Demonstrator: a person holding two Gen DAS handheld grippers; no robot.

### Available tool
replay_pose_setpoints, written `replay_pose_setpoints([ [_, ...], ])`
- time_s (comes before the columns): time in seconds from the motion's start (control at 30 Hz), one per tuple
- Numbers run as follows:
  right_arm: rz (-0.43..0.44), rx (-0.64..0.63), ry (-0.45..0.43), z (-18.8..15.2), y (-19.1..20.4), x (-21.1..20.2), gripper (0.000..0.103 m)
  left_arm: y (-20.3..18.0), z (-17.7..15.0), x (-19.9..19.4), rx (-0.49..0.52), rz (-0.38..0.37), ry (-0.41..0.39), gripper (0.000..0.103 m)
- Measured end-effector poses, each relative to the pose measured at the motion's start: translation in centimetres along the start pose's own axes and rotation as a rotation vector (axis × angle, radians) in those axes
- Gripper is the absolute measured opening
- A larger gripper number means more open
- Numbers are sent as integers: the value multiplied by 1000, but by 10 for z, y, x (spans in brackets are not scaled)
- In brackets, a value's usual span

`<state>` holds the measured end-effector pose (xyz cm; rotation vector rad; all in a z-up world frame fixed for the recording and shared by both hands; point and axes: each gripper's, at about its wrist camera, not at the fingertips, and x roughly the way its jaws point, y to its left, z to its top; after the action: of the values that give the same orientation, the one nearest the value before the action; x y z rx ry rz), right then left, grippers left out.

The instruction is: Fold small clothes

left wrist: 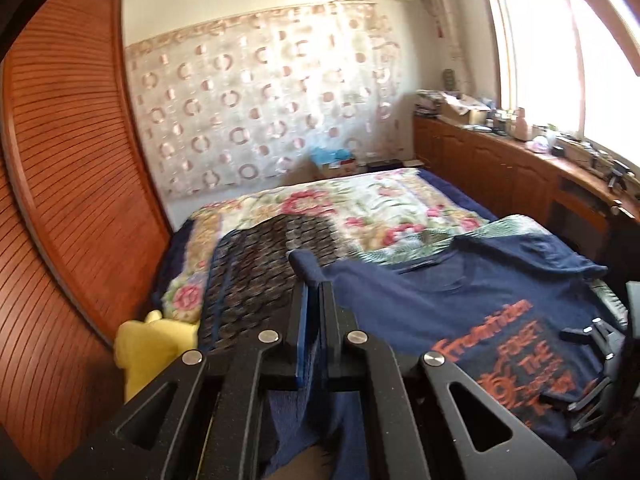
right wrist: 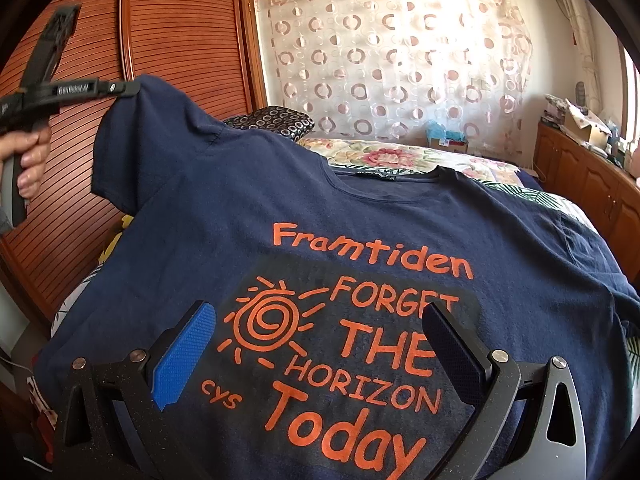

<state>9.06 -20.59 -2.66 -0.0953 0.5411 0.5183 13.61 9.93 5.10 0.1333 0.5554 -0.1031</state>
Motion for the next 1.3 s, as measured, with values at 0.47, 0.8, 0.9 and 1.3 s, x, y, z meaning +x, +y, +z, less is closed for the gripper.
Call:
replay_pose_setpoints([
  [0.47,7,19,-4,-1,-5,-1,103,-35,0,-4,81,-85,2,58],
  [0.8,39,25,27,6,-13,3,96,-8,-49,-6,-33,-23,-9,78],
  [0.9,24,25,19,10,-19,0,95,-6,-71,-1,-72,-29,13,78],
  [1.3,7,11,31,26,-39,-5,71,-28,-131,9,-102,-30,100,78],
])
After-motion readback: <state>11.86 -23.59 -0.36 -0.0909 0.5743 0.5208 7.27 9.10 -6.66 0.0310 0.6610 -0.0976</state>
